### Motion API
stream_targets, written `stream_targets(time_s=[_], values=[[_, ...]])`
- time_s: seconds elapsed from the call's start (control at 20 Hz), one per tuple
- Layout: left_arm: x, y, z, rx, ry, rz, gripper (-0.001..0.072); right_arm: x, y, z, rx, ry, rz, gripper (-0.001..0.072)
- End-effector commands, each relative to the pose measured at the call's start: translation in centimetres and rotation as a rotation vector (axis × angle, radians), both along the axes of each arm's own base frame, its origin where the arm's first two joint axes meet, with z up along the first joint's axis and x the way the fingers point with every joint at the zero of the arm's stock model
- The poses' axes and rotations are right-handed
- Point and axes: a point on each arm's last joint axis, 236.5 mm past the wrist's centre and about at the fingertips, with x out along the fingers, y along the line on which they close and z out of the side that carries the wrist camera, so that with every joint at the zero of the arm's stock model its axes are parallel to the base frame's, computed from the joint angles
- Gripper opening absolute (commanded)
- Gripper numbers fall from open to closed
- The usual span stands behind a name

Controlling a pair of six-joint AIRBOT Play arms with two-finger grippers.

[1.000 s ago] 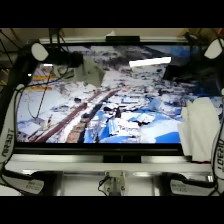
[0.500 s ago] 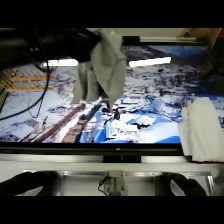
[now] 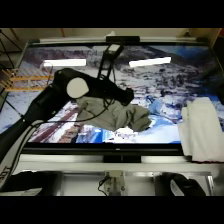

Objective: Fold the shirts.

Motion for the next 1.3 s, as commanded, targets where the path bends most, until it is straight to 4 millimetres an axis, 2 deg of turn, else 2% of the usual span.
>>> stream_targets(time_s=[0.0,0.05,0.15,0.2,0.3,0.4,0.55,0.7,0.9,1.0,1.1,1.15,1.2,1.25], values=[[3.6,9.7,-4.5,0.255,0.093,0.149,0.0720,0.1,0.9,-7.1,0.042,0.185,0.009,0.0609],[4.3,14.5,-5.8,0.347,0.162,0.217,0.0720,0.5,1.5,-9.7,0.067,0.225,0.024,0.0610],[4.2,21.4,-8.7,0.421,0.329,0.329,0.0720,1.8,3.3,-14.9,0.141,0.267,0.055,0.0611],[3.7,23.7,-10.3,0.428,0.408,0.362,0.0720,2.2,4.3,-17.5,0.184,0.288,0.063,0.0623],[1.9,26.1,-14.0,0.393,0.553,0.411,0.0720,2.3,6.5,-22.1,0.290,0.372,0.072,0.0623],[-0.1,26.9,-17.9,0.345,0.662,0.451,0.0720,2.8,8.8,-25.1,0.392,0.436,0.098,0.0623],[-1.2,25.9,-21.8,0.251,0.721,0.502,0.0720,5.5,11.0,-27.0,0.499,0.430,0.119,0.0623],[-0.6,24.1,-23.5,0.133,0.738,0.556,0.0720,7.2,12.1,-29.0,0.568,0.444,0.101,0.0622],[-0.4,23.8,-24.9,0.122,0.760,0.572,0.0704,7.6,14.4,-31.6,0.551,0.479,0.176,0.0622],[0.0,23.8,-25.1,0.117,0.750,0.581,0.0505,8.0,15.7,-32.6,0.535,0.474,0.199,0.0623],[0.4,23.9,-25.1,0.109,0.736,0.591,0.0491,8.8,16.4,-33.1,0.524,0.449,0.202,0.0623],[0.6,23.9,-25.1,0.107,0.731,0.594,0.0396,9.2,16.5,-33.4,0.524,0.440,0.192,0.0622],[0.7,23.9,-25.1,0.105,0.724,0.596,0.0259,9.4,16.5,-33.5,0.531,0.437,0.174,0.0623],[1.0,23.9,-25.1,0.101,0.715,0.600,0.0235,9.4,16.4,-33.7,0.541,0.443,0.153,0.0622]])
